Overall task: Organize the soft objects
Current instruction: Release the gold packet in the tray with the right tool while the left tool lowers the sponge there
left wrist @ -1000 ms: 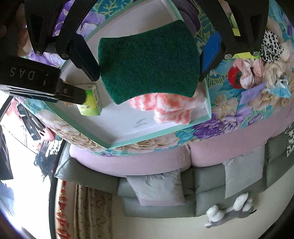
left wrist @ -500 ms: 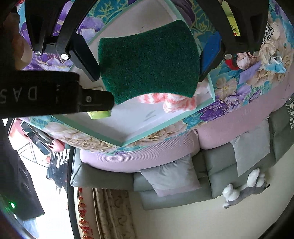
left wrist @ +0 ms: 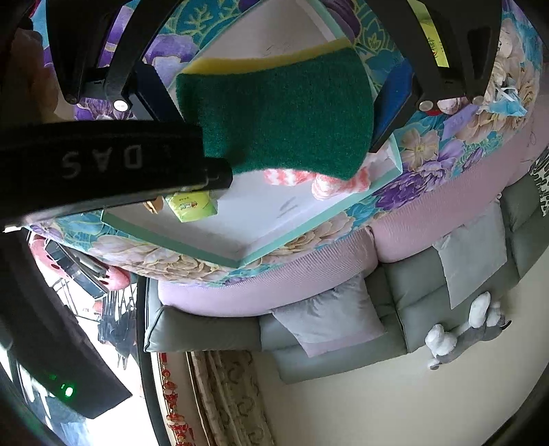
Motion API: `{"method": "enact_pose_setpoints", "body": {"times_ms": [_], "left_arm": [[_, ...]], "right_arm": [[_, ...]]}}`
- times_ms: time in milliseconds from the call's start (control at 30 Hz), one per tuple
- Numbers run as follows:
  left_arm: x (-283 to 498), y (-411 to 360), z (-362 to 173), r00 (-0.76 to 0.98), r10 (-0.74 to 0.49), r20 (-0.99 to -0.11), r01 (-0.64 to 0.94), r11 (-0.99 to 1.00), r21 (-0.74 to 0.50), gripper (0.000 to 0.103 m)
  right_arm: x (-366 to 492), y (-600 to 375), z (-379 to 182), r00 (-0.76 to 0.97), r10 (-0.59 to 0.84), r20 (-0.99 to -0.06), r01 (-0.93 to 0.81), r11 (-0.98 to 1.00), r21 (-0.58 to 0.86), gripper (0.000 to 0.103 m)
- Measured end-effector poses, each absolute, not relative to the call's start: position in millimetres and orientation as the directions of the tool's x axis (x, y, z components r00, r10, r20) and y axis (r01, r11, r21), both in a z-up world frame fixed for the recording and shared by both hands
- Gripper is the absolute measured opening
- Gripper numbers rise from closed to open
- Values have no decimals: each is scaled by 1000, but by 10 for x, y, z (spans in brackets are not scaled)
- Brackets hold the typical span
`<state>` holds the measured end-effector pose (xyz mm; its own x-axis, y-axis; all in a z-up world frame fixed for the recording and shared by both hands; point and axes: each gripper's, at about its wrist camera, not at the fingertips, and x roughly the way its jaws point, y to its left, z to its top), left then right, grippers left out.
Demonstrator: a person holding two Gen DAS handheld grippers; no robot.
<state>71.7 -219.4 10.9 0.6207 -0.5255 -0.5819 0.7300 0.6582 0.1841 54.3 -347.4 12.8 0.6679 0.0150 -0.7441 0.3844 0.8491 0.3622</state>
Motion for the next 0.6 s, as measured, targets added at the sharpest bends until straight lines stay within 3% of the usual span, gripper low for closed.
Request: {"method": "enact_pose_setpoints", "body": {"times_ms": [600], "left_arm": [[834, -2036, 163, 639, -504, -582, 689, 711, 141, 101]], "right_arm": [[510, -3517, 140, 673, -11, -740, 409, 839, 359, 77]]}}
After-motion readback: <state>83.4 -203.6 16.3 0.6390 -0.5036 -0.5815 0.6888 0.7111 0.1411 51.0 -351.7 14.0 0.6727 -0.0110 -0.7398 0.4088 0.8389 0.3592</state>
